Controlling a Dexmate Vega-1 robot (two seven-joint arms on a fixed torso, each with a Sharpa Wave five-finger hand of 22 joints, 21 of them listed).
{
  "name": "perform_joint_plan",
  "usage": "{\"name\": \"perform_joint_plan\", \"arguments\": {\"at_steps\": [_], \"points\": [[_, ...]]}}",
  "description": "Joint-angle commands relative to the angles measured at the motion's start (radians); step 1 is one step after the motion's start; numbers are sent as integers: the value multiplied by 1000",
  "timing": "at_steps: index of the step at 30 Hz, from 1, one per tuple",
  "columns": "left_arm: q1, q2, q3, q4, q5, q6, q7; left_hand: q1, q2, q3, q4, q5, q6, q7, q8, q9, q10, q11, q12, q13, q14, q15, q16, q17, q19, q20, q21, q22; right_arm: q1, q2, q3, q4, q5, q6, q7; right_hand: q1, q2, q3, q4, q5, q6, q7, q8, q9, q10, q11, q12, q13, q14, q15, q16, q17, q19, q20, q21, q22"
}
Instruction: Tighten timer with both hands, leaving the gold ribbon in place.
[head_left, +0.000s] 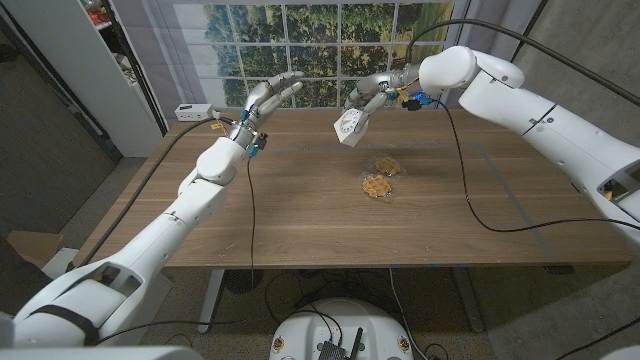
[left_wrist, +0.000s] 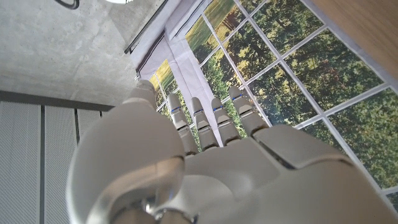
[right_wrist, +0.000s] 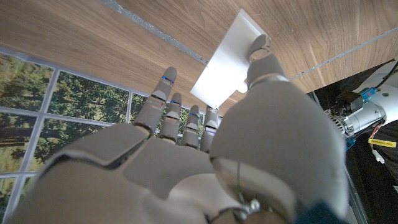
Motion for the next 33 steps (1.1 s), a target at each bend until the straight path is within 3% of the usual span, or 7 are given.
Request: {"name": "perform_joint_plan", "arguments": {"at_steps": [1,8,15,26,33], "points": [[-3,92,43,-83,361,-10,106,34,-39,-9,-32,33,61,-21,14,-11,-17,4,-7,4,-38,-42,-9,5,-19,-17,-14,0,-1,25,18,26,19,35,-2,-9,31,5,2,4,170,-154,51,199,7,-5,5,3,5,-8,5,2,6,-7,-1,4],[-1,112,56,-102,456,-10,125,62,-62,-28,-49,71,136,-36,20,-31,-52,15,-23,3,-87,-35,-12,8,-63,-18,-39,-5,17,42,19,50,45,49,18,-12,32,4,4,4,175,-150,51,200,11,-2,6,4,6,-8,5,2,8,-8,1,4],[-21,118,68,-93,522,-24,139,102,-50,-24,-65,100,205,-41,29,-46,-54,4,-28,-5,-96,-35,-7,8,-65,-17,-45,-8,31,50,14,57,57,58,30,-13,32,4,5,4,176,-148,49,200,14,-1,6,4,8,-7,6,2,9,-8,1,4],[-85,83,100,-30,609,-80,184,120,-31,-23,-66,118,251,-34,31,-59,-39,-17,-25,-11,-88,-44,1,10,-58,-14,-46,-7,34,51,12,56,67,63,36,-16,33,2,6,4,175,-150,47,202,14,1,4,5,8,-6,6,2,9,-8,2,4],[-129,93,120,-26,696,-109,193,129,-18,-21,-66,126,265,-42,29,-65,-36,-25,-25,-13,-88,-47,2,10,-58,-14,-47,-7,39,53,12,71,75,76,40,-19,34,2,7,4,180,-148,47,202,13,3,4,6,8,-5,5,2,10,-7,2,4]]}}
